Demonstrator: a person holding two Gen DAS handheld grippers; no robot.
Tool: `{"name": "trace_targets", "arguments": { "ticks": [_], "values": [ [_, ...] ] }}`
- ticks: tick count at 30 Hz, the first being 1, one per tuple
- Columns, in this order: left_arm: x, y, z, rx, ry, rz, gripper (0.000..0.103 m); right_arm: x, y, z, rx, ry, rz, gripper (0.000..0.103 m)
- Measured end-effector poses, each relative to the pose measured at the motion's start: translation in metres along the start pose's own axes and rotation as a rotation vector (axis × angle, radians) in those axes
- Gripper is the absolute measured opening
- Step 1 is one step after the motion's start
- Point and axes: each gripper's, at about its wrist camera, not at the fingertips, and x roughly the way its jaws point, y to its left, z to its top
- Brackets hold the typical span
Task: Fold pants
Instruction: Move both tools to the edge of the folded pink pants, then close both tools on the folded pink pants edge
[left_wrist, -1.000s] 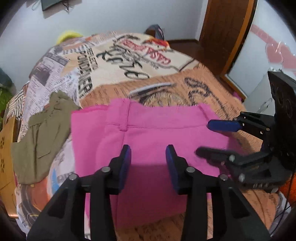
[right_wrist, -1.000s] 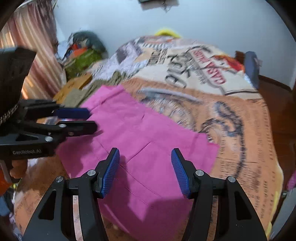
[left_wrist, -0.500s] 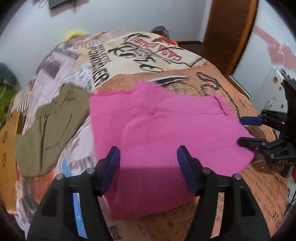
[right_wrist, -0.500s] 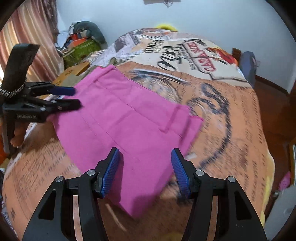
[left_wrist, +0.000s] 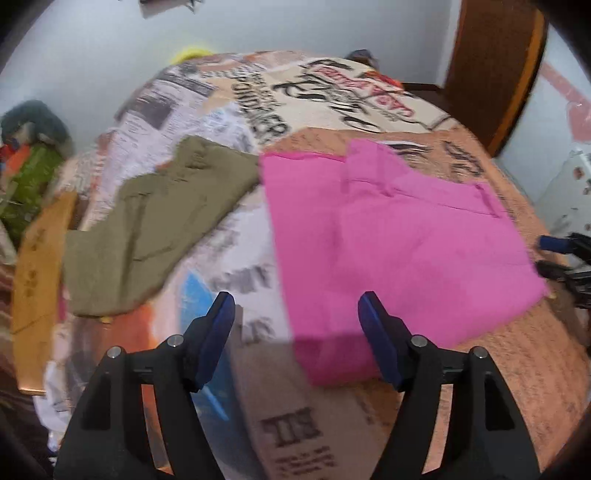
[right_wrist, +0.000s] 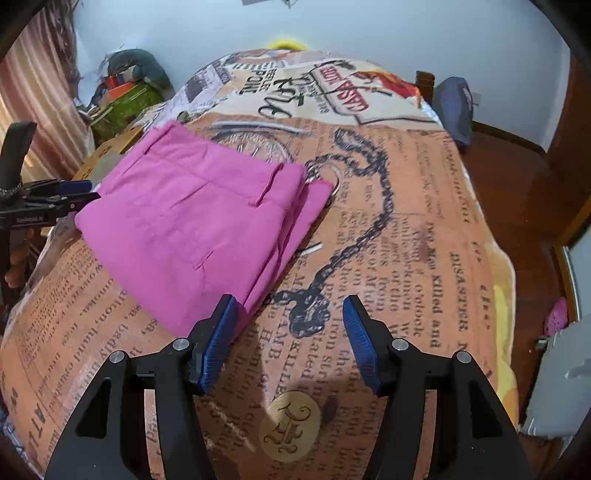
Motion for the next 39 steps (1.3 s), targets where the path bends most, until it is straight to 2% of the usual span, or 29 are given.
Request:
{"name": "trace_targets", "arguments": {
  "ticks": [3,6,12,15,17,19,26,27,30,33,36,39],
  "values": [
    [0.003,0.01,0.009,-0.043,0.018,-0.034,0.07,0.0,-0.005,0.007,0.056,-0.032,0.021,0.056],
    [0.002,0.011,0.021,-0.07,-0.005,-0.059,0.07,0.007,-0.005,0.015,0.101,-0.045,0.034,0.056],
    [0.007,-0.001,0.04,-0.089,-0.033,-0.147,0.071,0.027,0.002,0.026,0.116,-0.031,0.06,0.058],
    [0.017,-0.009,0.043,-0.077,-0.017,-0.151,0.073,0.036,0.0,0.028,0.137,-0.008,0.086,0.06],
    [0.028,-0.015,0.043,-0.051,0.0,-0.127,0.077,0.039,-0.004,0.029,0.158,-0.001,0.102,0.063],
    [0.037,-0.015,0.044,-0.047,0.007,-0.099,0.088,0.042,-0.007,0.03,0.171,0.003,0.119,0.066],
    [0.048,-0.001,0.049,-0.123,0.043,-0.181,0.09,0.05,-0.007,0.035,0.161,0.015,0.152,0.071],
    [0.048,-0.002,0.05,-0.12,0.041,-0.185,0.089,0.051,-0.007,0.036,0.163,0.015,0.157,0.071],
    [0.049,-0.007,0.053,-0.12,0.037,-0.216,0.077,0.054,-0.007,0.038,0.17,0.014,0.166,0.071],
    [0.051,-0.011,0.056,-0.12,0.045,-0.234,0.072,0.056,-0.007,0.039,0.166,0.012,0.169,0.071],
    [0.054,-0.011,0.06,-0.142,0.073,-0.26,0.069,0.057,-0.008,0.041,0.167,0.01,0.168,0.063],
    [0.055,-0.014,0.063,-0.144,0.094,-0.297,0.051,0.058,-0.009,0.043,0.171,0.008,0.173,0.054]
  ]
}}
